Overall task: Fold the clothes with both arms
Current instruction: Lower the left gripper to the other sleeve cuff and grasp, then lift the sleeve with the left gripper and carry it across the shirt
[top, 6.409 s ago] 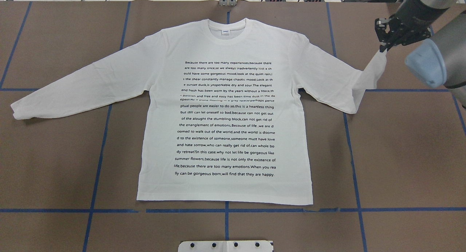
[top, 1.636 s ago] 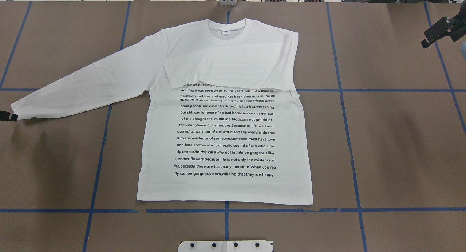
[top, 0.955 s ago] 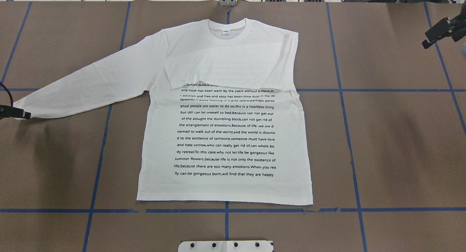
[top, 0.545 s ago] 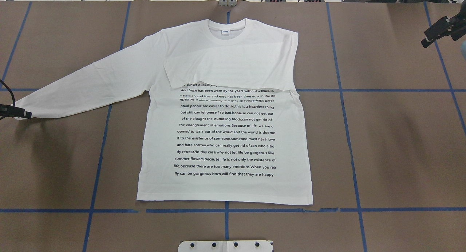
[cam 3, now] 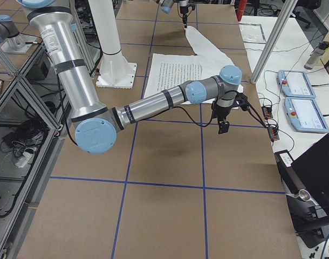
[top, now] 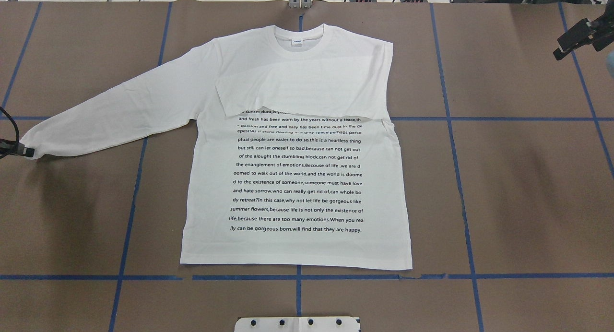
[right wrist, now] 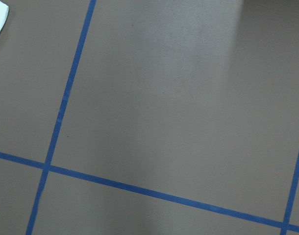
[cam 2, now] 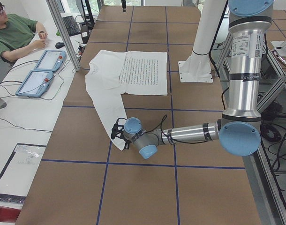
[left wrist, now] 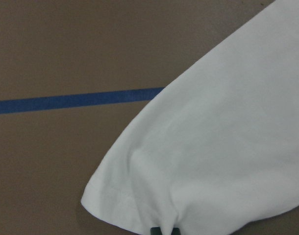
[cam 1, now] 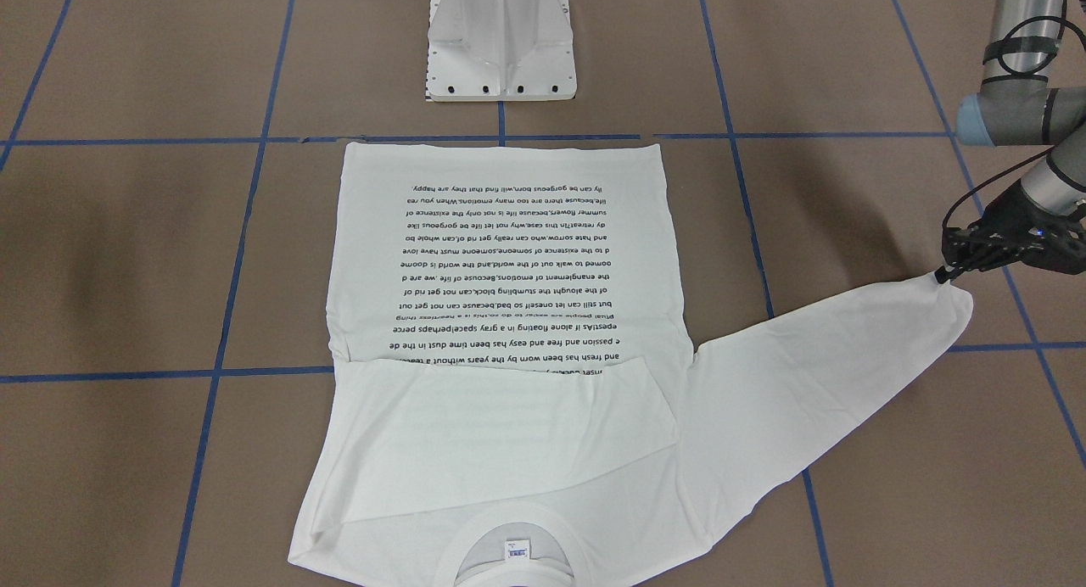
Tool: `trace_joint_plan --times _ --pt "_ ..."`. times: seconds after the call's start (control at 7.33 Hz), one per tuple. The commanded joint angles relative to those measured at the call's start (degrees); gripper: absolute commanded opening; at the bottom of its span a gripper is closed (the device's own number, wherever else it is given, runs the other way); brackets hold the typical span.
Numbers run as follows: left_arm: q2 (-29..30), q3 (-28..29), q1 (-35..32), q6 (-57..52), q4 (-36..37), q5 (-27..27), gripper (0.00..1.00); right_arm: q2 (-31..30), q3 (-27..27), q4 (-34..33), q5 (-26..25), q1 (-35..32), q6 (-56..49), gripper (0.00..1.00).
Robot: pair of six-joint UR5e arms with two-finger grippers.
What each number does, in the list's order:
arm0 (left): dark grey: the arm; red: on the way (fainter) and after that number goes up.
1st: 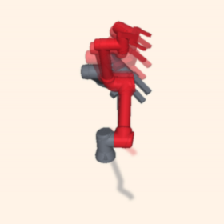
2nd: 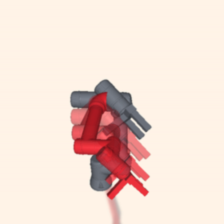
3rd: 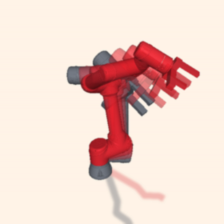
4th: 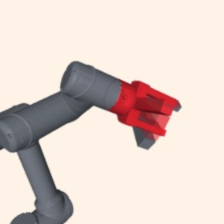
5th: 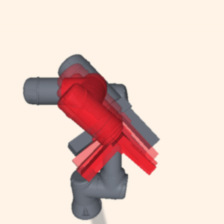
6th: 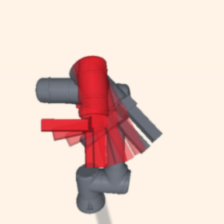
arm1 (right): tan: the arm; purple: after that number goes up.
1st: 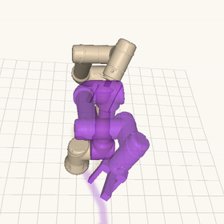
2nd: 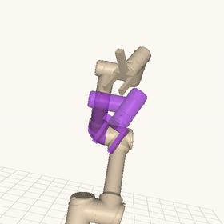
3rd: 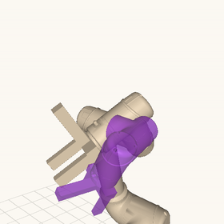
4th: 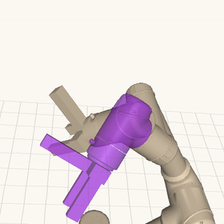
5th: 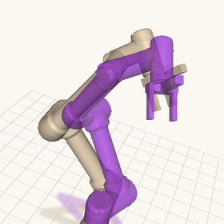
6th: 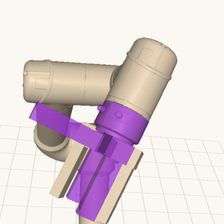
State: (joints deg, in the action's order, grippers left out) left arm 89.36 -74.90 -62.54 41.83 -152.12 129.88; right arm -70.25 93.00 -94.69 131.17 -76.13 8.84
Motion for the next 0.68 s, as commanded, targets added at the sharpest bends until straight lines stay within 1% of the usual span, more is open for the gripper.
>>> trace_joint_plan --times 0.0,0.14,0.41,0.55 --pt "1.51 -2.96 -0.3 -0.08 0.77 4.64 0.0 0.03 -0.18 0.04 -0.04 0.02 0.04 1.0" --pt "4.39 -3.32 -0.74 -0.08 2.52 7.55 0.0 0.03 -0.18 0.04 0.05 0.02 0.04 1.0" --pt "14.04 -6.56 -3.28 0.09 12.5 7.67 0.0 -0.32 -0.27 -0.05 0.05 0.02 0.04 1.0" --pt "19.57 -8.06 -3.47 0.61 16.64 7.5 0.0 -0.41 -0.27 -0.14 0.14 -0.07 0.04 1.0"
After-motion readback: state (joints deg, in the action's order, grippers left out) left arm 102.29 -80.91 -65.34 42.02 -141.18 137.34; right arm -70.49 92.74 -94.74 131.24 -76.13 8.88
